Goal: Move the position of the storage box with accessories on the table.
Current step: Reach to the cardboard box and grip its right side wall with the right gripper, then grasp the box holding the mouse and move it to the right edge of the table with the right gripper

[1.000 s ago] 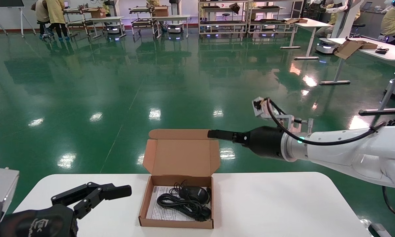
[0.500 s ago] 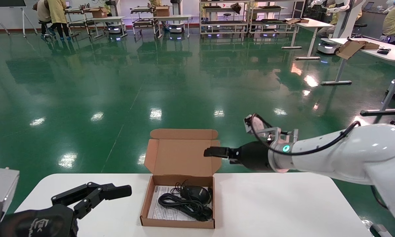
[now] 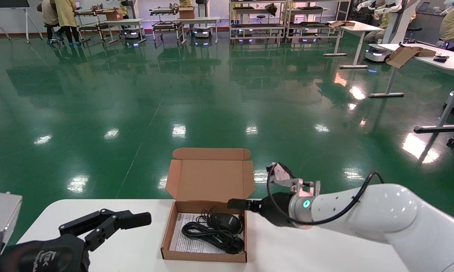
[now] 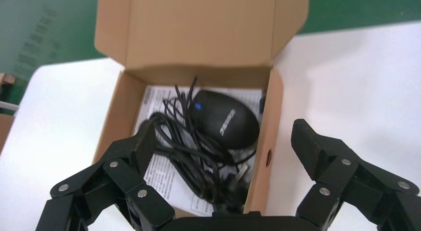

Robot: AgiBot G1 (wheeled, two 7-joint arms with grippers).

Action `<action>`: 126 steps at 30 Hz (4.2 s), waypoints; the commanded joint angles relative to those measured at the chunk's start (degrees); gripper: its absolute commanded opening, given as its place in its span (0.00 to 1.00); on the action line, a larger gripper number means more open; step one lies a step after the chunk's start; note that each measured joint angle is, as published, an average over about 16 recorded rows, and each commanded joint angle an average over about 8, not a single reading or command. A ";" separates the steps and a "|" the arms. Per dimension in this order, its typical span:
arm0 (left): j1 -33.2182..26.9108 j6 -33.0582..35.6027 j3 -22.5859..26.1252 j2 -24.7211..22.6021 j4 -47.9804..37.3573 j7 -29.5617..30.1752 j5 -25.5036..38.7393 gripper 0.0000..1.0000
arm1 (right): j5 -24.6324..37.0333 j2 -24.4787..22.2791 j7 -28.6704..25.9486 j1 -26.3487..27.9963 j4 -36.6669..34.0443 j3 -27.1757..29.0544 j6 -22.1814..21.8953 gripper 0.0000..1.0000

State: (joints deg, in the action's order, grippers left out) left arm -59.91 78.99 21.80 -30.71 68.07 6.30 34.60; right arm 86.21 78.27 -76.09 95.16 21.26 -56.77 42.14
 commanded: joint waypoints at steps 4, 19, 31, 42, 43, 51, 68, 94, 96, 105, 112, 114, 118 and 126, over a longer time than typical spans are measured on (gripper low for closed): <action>0.00 0.00 0.00 0.00 0.00 0.00 0.00 1.00 | 0.31 -0.01 -3.27 -1.91 2.52 -3.31 -2.07 1.00; 0.00 0.00 0.00 0.00 0.00 0.00 0.00 1.00 | -1.41 -0.28 -6.65 -4.84 3.44 -9.16 -6.67 1.00; 0.00 0.00 0.00 0.00 0.00 0.00 0.00 1.00 | -4.20 -0.35 -5.02 -5.38 3.31 -11.28 -7.87 0.00; 0.00 0.00 0.00 0.00 0.00 0.00 0.00 1.00 | -6.80 -0.44 -3.06 -5.21 1.78 -12.56 -7.57 0.00; 0.00 0.00 0.00 0.00 0.00 0.00 0.00 1.00 | -7.01 -0.45 -2.89 -5.22 1.66 -12.67 -7.50 0.00; 0.00 0.00 0.00 0.00 0.00 0.00 0.00 1.00 | -8.60 -0.45 -1.86 -5.08 1.12 -13.52 -6.92 0.00; 0.00 0.00 0.00 0.00 0.00 0.00 0.00 1.00 | -11.10 -0.60 -0.47 -4.91 -0.49 -15.18 -7.03 0.00; 0.00 0.00 0.00 0.00 0.00 0.00 0.00 1.00 | -15.32 -4.62 9.73 2.03 -5.24 -13.24 -1.58 0.00; 0.00 0.00 0.00 0.00 0.00 0.00 0.00 1.00 | -15.59 -5.45 10.73 3.17 -5.61 -12.91 -1.02 0.00; 0.00 0.00 0.00 0.00 0.00 0.00 0.00 1.00 | -15.99 -10.10 14.67 8.27 -7.09 -11.99 1.53 0.00; 0.00 0.00 0.00 0.00 0.00 0.00 0.00 1.00 | -15.46 -14.86 19.43 10.85 -7.95 -12.06 5.01 0.00; 0.00 0.00 0.00 0.00 0.00 0.00 0.00 1.00 | -15.29 -16.28 21.17 11.20 -8.37 -12.11 5.95 0.00; 0.00 0.00 0.00 0.00 0.00 0.00 0.00 1.00 | -15.19 -18.82 24.70 11.28 -9.70 -12.06 6.99 0.00; 0.00 0.00 0.00 0.00 0.00 0.00 0.00 1.00 | -16.40 -22.33 31.16 9.66 -13.08 -11.01 6.32 0.00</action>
State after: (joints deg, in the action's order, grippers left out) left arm -59.91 78.99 21.80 -30.71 68.07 6.30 34.60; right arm 69.81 56.15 -44.95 104.71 8.34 -67.79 48.33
